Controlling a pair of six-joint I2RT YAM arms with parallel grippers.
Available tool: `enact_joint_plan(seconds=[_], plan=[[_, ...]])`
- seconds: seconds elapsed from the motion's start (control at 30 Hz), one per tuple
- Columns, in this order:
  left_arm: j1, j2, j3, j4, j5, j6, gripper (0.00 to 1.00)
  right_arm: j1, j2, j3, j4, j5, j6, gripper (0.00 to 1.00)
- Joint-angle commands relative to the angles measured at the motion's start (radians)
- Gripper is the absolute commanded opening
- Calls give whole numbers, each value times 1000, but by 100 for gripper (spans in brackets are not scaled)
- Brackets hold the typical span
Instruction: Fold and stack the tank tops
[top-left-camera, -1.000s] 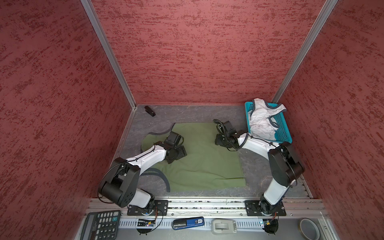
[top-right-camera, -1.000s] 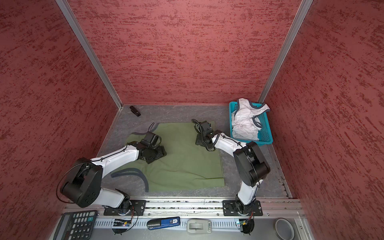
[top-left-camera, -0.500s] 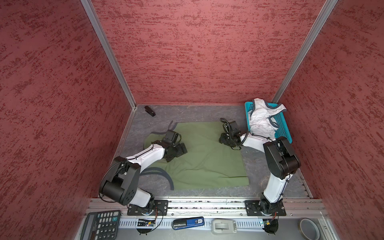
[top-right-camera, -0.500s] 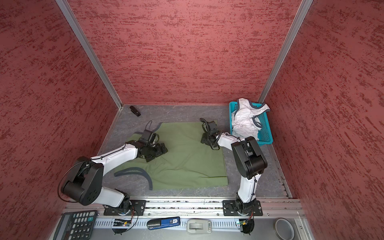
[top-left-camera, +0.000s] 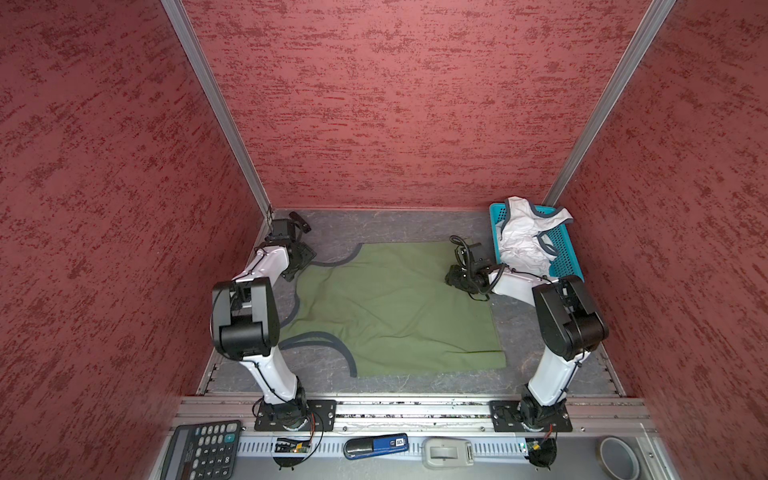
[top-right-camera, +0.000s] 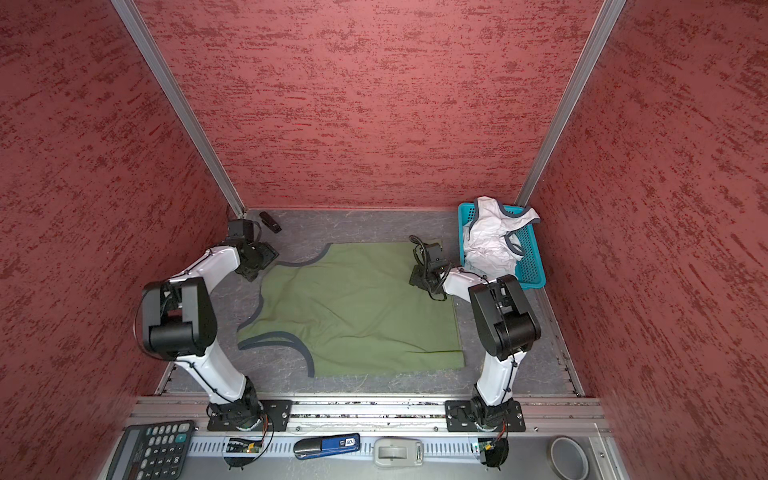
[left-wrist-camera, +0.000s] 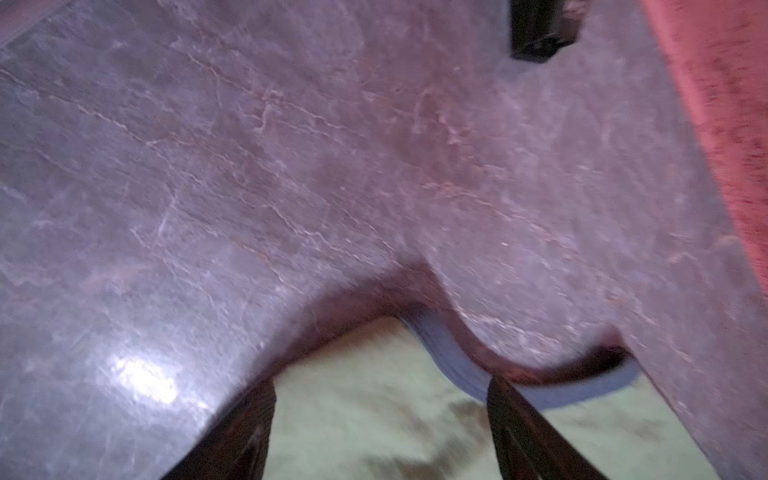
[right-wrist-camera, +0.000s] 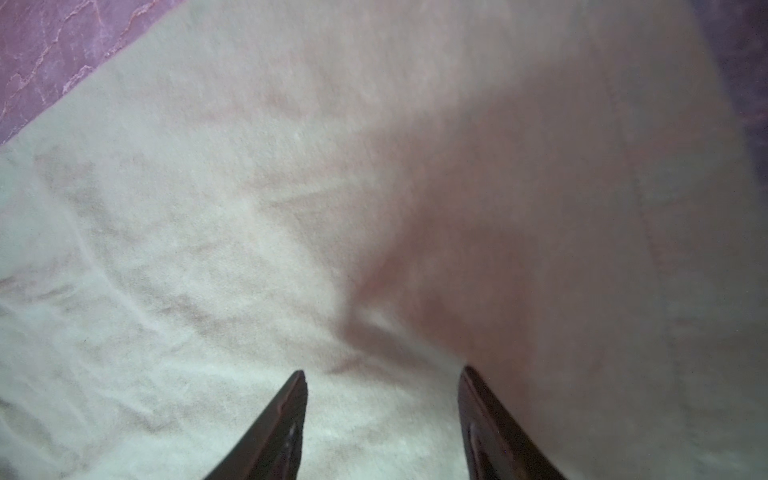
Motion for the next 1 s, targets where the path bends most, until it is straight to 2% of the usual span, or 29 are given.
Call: enact_joint_plan(seconds=[0.0,0.13,0.27,0.33,0.5,0.63,0.7,0.87,0.97], plan=[[10,54,46,-68,3,38,77,-10,27,-44,-74,-3,-12,60],[-12,83,34,-64,26,40,70,-10,26,-51,-66,-5,-9,60],[-41,98,30,-59,45,43,54,-9,33,-55,-61,-9,-8,60],[-70,77,23,-60,15,44,41,-11,35,-56,-61,-8,-9,60],[-198,-3,-15,-49,-172,65,22,-9,34,-60,-60,-5,-10,60],[-328,-13,-30,-54,-341,107,18,-9,28,-59,-62,1,-9,60],[-358,-18,-45,-55,-401,110,18,-10,26,-59,-67,4,-11,60],[-278,-82,-116,12,-371,98,16,-11,22,-61,-70,8,-17,60],[-237,-115,-111,16,-423,123,14,-12,22,-64,-70,9,-17,60]])
